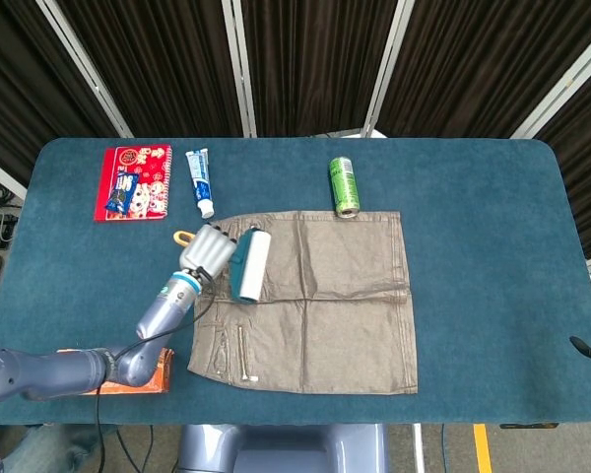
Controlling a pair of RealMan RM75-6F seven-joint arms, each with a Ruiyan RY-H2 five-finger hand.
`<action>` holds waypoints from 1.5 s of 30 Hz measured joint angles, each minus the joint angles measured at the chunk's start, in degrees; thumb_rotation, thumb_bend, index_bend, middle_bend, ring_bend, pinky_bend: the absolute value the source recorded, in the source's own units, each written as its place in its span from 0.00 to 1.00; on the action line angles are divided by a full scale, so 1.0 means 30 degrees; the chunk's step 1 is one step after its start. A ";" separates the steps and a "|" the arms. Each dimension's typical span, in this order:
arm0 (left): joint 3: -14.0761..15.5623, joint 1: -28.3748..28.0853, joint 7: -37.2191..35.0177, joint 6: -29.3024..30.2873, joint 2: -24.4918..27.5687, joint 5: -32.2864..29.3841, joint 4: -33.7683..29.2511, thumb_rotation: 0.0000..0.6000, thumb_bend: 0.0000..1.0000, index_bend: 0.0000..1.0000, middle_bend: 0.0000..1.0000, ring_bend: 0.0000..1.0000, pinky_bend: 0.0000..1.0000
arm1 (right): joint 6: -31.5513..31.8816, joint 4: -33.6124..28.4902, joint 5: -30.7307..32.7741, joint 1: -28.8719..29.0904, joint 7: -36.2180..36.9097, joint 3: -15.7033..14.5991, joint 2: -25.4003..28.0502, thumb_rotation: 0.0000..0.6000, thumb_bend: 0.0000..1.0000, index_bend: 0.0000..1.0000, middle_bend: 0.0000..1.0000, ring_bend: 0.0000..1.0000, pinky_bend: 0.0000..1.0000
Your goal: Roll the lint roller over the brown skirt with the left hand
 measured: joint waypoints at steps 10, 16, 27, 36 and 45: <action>-0.1029 -0.1493 0.1689 0.0444 -0.2110 -0.1124 -0.0170 1.00 0.81 0.59 0.44 0.41 0.47 | 0.0008 0.0181 0.0046 -0.0088 0.0411 0.0016 0.0104 1.00 0.00 0.00 0.00 0.00 0.00; -0.1242 -0.2110 0.2456 0.0744 -0.2800 -0.1569 -0.0254 1.00 0.81 0.59 0.44 0.41 0.47 | 0.0071 0.0177 0.0039 -0.0131 0.0430 0.0016 0.0117 1.00 0.00 0.00 0.00 0.00 0.00; -0.0461 -0.1764 0.2826 0.0970 -0.1566 -0.2430 -0.0684 1.00 0.81 0.59 0.44 0.41 0.47 | 0.0152 0.0124 -0.0029 -0.0158 0.0346 0.0005 0.0117 1.00 0.00 0.00 0.00 0.00 0.00; 0.1067 -0.0406 0.1602 0.0788 0.0328 -0.1575 -0.0780 1.00 0.81 0.59 0.44 0.41 0.47 | 0.0258 -0.0081 -0.0163 -0.0171 0.0035 -0.0040 0.0094 1.00 0.00 0.00 0.00 0.00 0.00; 0.2395 0.1145 0.0210 0.0517 0.1848 -0.0566 -0.0150 1.00 0.81 0.59 0.44 0.41 0.47 | 0.0411 -0.0351 -0.0524 -0.0146 -0.0407 -0.0147 0.0032 1.00 0.00 0.00 0.00 0.00 0.00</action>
